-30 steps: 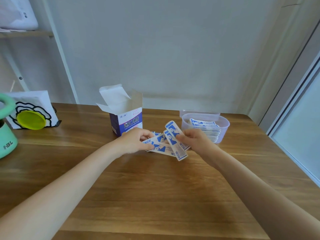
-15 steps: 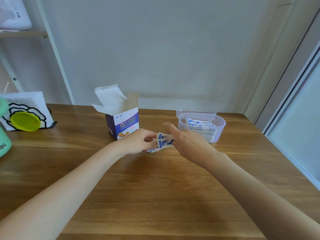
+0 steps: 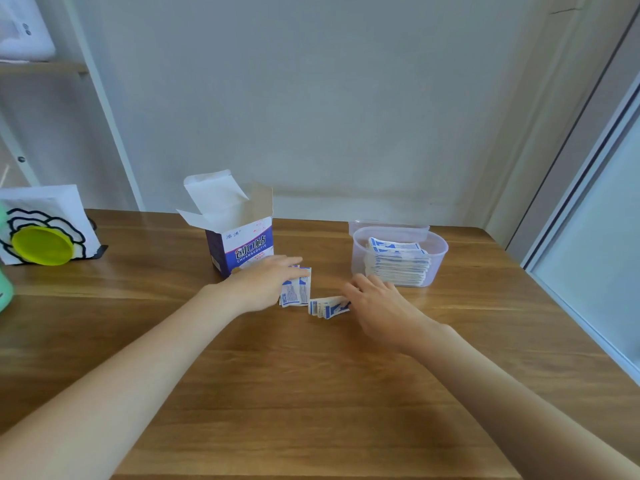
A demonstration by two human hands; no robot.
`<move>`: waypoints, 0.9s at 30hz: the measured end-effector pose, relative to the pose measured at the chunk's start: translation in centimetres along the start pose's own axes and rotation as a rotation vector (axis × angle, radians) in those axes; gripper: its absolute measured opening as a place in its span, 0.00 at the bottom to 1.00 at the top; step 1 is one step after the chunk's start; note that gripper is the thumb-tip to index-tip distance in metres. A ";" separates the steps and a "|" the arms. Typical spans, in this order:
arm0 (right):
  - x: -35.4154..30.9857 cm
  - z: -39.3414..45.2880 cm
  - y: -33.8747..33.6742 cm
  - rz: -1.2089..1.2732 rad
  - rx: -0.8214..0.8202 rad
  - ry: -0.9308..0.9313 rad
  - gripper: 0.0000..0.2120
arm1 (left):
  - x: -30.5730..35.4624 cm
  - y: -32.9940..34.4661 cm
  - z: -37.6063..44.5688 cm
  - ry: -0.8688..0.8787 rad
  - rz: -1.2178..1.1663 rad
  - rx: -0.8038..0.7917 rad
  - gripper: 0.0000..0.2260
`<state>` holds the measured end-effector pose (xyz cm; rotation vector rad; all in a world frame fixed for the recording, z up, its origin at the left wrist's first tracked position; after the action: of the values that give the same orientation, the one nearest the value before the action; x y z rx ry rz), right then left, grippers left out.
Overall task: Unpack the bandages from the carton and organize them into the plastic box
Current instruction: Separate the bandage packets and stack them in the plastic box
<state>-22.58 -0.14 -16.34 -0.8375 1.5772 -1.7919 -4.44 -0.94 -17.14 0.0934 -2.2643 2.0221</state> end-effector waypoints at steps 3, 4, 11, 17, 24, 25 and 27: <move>0.1 -0.1 0.2 0.060 0.036 0.002 0.12 | 0.3 0.2 0.0 -0.053 -0.028 -0.013 0.23; 0.3 -0.1 0.2 0.079 0.039 0.009 0.12 | 0.6 -0.1 -0.1 -0.038 -0.057 -0.002 0.20; 1.8 -0.9 -1.0 0.512 0.199 0.239 0.10 | 1.3 -0.7 -0.9 -0.031 -0.250 -0.045 0.09; 1.1 -0.3 -1.7 0.767 0.143 0.280 0.07 | 1.3 -0.8 -1.3 -0.076 -0.361 -0.041 0.07; 0.2 1.1 -2.0 0.657 0.162 0.205 0.11 | 1.4 -2.4 -2.1 -0.026 -0.477 -0.042 0.04; 0.0 1.3 -2.2 0.582 0.171 0.161 0.11 | 1.4 -2.5 -2.1 -0.022 -0.467 -0.043 0.06; -0.7 1.8 -2.4 0.472 0.176 0.076 0.10 | 1.5 -2.5 -2.2 -0.015 -0.444 -0.041 0.07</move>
<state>-20.80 -0.38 -13.88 -0.2834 1.4845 -1.5966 -5.55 0.97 -14.23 0.5548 -2.0582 1.7445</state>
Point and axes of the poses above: each hand's wrist, its own z-axis towards the middle knuckle, its own y-axis out of the palm, x = y × z, the point moved 4 cm from there along z, towards the middle knuckle, and after that the axes turned 8 degrees about -y, right-handed, at the moved point
